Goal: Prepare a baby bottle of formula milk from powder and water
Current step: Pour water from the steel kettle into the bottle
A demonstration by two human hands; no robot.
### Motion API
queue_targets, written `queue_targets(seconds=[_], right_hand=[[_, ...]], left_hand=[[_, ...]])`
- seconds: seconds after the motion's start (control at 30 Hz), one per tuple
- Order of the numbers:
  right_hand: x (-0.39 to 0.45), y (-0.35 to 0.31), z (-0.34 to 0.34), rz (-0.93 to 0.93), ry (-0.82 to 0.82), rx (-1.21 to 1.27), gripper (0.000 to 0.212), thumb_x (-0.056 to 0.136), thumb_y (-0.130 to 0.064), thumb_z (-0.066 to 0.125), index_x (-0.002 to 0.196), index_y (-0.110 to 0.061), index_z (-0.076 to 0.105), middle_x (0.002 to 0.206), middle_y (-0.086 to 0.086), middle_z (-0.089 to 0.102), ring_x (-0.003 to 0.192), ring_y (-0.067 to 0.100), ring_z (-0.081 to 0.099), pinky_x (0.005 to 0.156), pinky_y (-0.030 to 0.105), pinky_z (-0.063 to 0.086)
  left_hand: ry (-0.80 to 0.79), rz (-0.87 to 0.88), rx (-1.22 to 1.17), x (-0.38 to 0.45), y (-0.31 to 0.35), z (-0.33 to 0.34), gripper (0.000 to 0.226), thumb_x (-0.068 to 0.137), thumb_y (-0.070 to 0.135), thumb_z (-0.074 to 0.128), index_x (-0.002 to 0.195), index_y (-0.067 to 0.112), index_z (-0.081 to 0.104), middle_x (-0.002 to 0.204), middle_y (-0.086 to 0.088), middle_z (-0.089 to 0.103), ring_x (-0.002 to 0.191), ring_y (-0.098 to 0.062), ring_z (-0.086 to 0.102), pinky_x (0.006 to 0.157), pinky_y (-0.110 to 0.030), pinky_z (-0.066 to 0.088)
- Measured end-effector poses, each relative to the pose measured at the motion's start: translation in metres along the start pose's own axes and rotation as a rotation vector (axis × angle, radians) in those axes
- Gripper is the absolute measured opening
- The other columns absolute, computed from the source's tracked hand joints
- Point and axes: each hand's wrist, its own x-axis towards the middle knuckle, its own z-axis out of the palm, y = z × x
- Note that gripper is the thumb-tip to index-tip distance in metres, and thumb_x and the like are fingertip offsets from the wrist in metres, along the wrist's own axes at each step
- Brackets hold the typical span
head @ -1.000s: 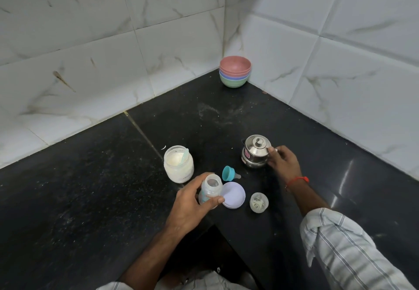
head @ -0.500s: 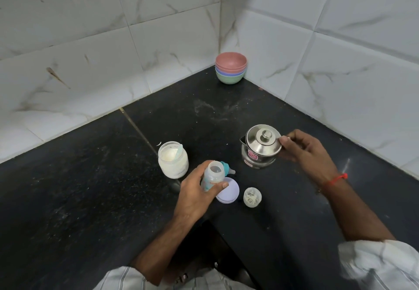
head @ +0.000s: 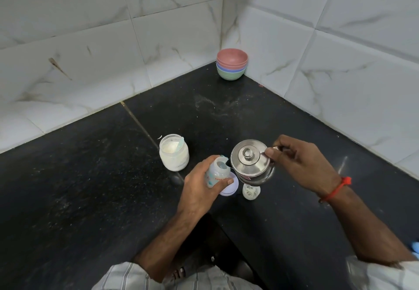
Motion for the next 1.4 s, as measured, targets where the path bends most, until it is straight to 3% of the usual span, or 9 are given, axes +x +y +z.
queue_targets(seconds=[0.1, 0.17, 0.27, 0.43, 0.73, 1.4], right_hand=[[0.001, -0.004, 0.0, -0.062, -0.016, -0.074, 0.022, 0.096, -0.03, 0.069, 0.079, -0.017, 0.063, 0.068, 0.001, 0.067, 0.065, 0.016, 0.065, 0.066, 0.033, 0.054], [0.002, -0.007, 0.0, -0.098, -0.027, -0.142, 0.026, 0.095, -0.037, 0.066, 0.078, -0.018, 0.061, 0.067, 0.001, 0.065, 0.064, 0.02, 0.064, 0.065, 0.041, 0.054], [0.004, -0.012, 0.002, -0.127, -0.024, -0.193, 0.029, 0.094, -0.037, 0.066, 0.071, -0.028, 0.051, 0.061, -0.007, 0.056, 0.058, 0.008, 0.055, 0.058, 0.033, 0.047], [0.005, -0.016, 0.005, -0.105, -0.034, -0.25, 0.04, 0.095, -0.035, 0.068, 0.067, -0.036, 0.041, 0.059, -0.012, 0.049, 0.057, 0.004, 0.05, 0.057, 0.024, 0.035], [0.007, -0.025, 0.003, -0.082, -0.075, -0.338, 0.03, 0.096, -0.042, 0.065, 0.075, -0.027, 0.05, 0.062, -0.011, 0.051, 0.06, 0.007, 0.052, 0.058, 0.033, 0.045], [0.003, -0.037, 0.0, -0.088, -0.061, -0.409, 0.03, 0.096, -0.047, 0.06, 0.078, -0.024, 0.053, 0.065, -0.01, 0.052, 0.062, 0.01, 0.051, 0.057, 0.029, 0.039]], left_hand=[[-0.005, 0.003, 0.003, -0.003, 0.0, -0.001, 0.063, 0.077, 0.041, 0.086, 0.133, 0.039, 0.058, 0.128, 0.016, 0.065, 0.121, -0.01, 0.062, 0.1, -0.04, 0.056], [-0.013, -0.002, 0.01, -0.003, 0.0, -0.001, 0.064, 0.076, 0.044, 0.086, 0.133, 0.039, 0.058, 0.129, 0.015, 0.065, 0.122, -0.011, 0.061, 0.1, -0.041, 0.056], [-0.03, -0.018, 0.023, -0.005, -0.002, -0.001, 0.066, 0.076, 0.047, 0.084, 0.135, 0.04, 0.056, 0.13, 0.016, 0.064, 0.123, -0.01, 0.06, 0.101, -0.04, 0.055], [-0.053, -0.028, 0.034, -0.008, -0.003, -0.001, 0.071, 0.073, 0.059, 0.079, 0.137, 0.038, 0.055, 0.132, 0.015, 0.063, 0.124, -0.013, 0.06, 0.1, -0.042, 0.056], [-0.063, -0.051, 0.069, -0.008, -0.004, 0.0, 0.072, 0.074, 0.048, 0.085, 0.138, 0.038, 0.054, 0.135, 0.015, 0.062, 0.126, -0.012, 0.058, 0.101, -0.043, 0.056], [-0.068, -0.086, 0.062, -0.015, 0.001, -0.004, 0.073, 0.078, 0.034, 0.087, 0.142, 0.024, 0.055, 0.14, 0.006, 0.061, 0.13, -0.014, 0.056, 0.108, -0.042, 0.052]])
